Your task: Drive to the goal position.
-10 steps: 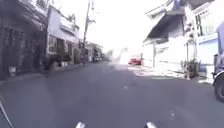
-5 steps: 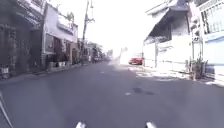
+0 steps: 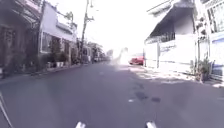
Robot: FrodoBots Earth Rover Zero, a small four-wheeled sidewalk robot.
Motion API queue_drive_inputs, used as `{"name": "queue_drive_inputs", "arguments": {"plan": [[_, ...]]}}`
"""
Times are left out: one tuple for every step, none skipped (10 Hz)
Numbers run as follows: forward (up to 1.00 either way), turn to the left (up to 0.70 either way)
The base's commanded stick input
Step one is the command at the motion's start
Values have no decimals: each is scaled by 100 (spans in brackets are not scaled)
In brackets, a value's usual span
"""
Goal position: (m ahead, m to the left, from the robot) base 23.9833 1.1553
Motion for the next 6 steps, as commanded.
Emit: {"name": "queue_drive_inputs", "arguments": {"plan": [[70, 0], [70, 0], [70, 0], [70, 0], [70, 0], [70, 0]]}}
